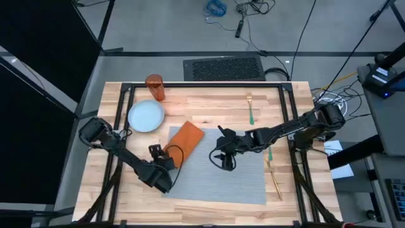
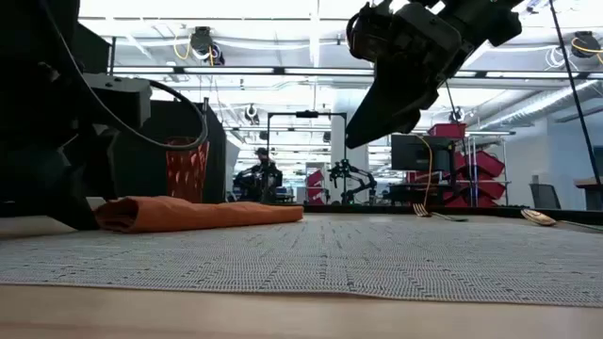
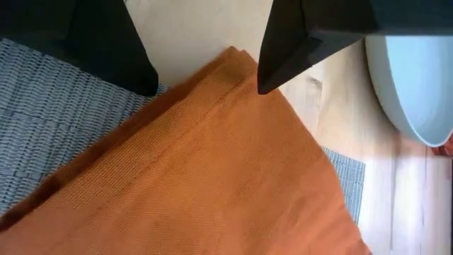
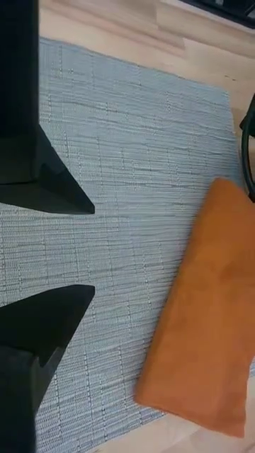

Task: Set table place
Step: Adjust the placemat, then adjust the orange napkin to the left of placemat

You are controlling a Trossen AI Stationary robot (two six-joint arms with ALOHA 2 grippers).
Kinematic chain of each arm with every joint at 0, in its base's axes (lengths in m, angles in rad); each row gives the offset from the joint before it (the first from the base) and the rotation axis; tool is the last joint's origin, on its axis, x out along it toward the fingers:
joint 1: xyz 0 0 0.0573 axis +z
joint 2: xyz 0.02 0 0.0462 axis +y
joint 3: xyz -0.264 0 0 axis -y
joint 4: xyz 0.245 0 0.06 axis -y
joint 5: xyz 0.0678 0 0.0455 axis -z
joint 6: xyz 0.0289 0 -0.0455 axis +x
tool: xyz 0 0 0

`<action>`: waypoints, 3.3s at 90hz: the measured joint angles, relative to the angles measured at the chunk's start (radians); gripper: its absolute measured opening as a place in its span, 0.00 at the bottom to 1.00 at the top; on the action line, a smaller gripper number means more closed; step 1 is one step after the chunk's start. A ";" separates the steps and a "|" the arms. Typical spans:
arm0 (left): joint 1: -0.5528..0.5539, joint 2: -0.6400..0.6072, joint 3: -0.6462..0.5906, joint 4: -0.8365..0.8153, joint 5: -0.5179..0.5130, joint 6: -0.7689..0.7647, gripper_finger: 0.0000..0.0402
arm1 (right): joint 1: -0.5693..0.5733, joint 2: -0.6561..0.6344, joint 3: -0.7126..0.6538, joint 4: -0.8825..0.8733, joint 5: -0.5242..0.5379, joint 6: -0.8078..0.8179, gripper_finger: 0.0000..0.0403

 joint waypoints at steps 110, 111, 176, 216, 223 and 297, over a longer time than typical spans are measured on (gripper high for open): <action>0.082 0.002 0.041 0.029 0.003 0.105 0.60 | 0.000 0.000 0.000 0.024 0.000 0.011 0.39; 0.083 0.002 0.041 0.031 0.003 0.105 0.60 | 0.000 0.000 0.000 0.024 0.000 0.011 0.39; 0.109 0.037 0.020 0.185 -0.006 0.218 0.01 | 0.017 0.000 0.000 0.052 0.000 0.004 0.39; 0.093 0.040 0.066 0.138 -0.013 0.235 0.00 | 0.022 0.000 0.000 0.045 0.000 0.004 0.39; 0.085 0.040 0.095 0.099 -0.027 0.234 0.00 | 0.022 0.000 -0.002 0.043 0.000 0.009 0.39; 0.010 0.040 0.264 -0.087 -0.016 0.066 0.00 | -0.056 0.201 -0.086 0.267 -0.146 0.088 0.38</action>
